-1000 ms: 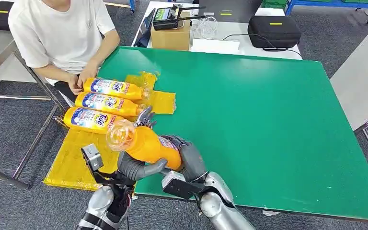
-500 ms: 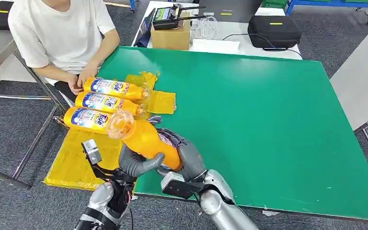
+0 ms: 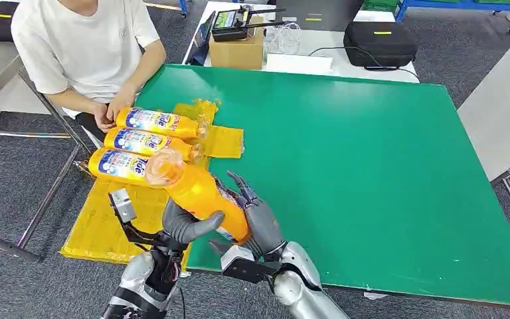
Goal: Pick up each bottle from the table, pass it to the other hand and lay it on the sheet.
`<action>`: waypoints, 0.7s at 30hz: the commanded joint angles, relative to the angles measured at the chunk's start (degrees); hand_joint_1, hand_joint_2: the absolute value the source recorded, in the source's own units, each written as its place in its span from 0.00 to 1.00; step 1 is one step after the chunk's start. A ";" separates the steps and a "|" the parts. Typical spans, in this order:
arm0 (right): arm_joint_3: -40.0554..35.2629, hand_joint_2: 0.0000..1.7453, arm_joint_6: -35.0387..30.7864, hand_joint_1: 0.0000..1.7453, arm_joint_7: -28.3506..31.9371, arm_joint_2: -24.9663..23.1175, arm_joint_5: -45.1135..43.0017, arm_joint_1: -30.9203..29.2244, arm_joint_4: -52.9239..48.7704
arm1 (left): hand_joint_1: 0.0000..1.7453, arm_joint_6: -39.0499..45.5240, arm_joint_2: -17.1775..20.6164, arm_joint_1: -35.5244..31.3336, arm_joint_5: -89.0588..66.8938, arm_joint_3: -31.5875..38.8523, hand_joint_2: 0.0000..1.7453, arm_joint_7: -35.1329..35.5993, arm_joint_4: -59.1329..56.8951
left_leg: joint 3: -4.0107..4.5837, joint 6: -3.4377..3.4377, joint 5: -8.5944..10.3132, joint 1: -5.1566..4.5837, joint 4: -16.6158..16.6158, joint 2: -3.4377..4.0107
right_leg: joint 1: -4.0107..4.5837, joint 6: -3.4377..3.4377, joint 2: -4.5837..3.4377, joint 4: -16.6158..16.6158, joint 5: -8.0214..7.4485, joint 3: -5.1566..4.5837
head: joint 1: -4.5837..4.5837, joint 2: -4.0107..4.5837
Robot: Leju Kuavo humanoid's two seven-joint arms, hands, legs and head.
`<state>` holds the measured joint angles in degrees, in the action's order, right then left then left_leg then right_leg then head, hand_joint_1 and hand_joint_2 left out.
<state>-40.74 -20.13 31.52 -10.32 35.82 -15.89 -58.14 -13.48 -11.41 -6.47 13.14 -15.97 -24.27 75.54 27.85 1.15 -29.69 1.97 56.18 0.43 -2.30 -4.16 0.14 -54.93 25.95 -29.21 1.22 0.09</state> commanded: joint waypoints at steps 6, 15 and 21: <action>1.87 0.00 -0.17 0.00 3.07 1.39 -2.54 2.86 -2.11 | 1.00 12.33 10.91 -2.20 -26.11 6.59 1.00 -0.20 -2.09 | -0.18 -0.12 0.01 0.01 -0.16 0.17 | 0.06 0.28 -0.20 0.08 -0.04 0.06 | 0.00 0.00; 5.05 0.00 -0.76 0.00 6.77 0.65 -4.27 2.68 0.47 | 1.00 18.31 17.60 -4.25 -47.80 10.02 1.00 3.63 -6.63 | -0.10 -0.07 0.03 0.07 -0.11 0.11 | 0.07 0.19 -0.13 -0.03 -0.01 0.00 | 0.00 0.00; 4.28 0.00 -1.15 0.00 7.73 -1.04 -6.27 2.80 1.96 | 1.00 20.53 19.47 -11.77 -53.46 12.65 1.00 6.77 -22.31 | -0.15 -0.11 0.10 0.06 -0.18 -0.07 | 0.09 0.28 0.06 0.03 -0.01 0.09 | 0.00 0.00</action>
<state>-36.98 -21.09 38.32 -10.38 31.19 -11.84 -59.98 4.35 3.85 -9.06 -35.11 -6.29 -19.47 72.21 27.85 1.18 -29.67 2.03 56.17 0.49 -2.26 -4.15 0.10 -55.03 25.96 -29.30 1.22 0.09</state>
